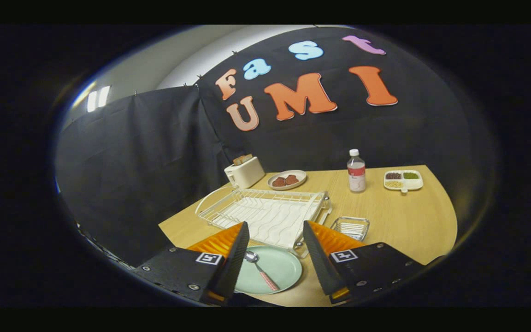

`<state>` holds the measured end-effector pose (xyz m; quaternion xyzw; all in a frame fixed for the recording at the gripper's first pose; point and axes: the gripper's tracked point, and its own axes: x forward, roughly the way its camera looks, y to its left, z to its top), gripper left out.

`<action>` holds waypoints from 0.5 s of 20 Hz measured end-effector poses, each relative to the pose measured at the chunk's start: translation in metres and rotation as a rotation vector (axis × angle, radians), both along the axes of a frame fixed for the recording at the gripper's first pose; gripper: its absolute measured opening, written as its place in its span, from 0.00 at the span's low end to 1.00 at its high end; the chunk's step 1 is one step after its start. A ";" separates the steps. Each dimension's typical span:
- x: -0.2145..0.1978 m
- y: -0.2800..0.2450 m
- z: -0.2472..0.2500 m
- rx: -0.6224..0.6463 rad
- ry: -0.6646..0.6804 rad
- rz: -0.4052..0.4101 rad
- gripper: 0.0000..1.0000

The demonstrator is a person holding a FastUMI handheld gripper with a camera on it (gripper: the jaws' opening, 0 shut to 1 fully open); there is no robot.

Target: Take the plate from the dish rack, then take the spoon from the basket and place it into the plate.

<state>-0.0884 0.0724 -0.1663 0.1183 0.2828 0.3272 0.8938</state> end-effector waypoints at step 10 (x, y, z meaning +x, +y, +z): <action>0.058 -0.027 0.089 -0.080 -0.263 -0.249 0.97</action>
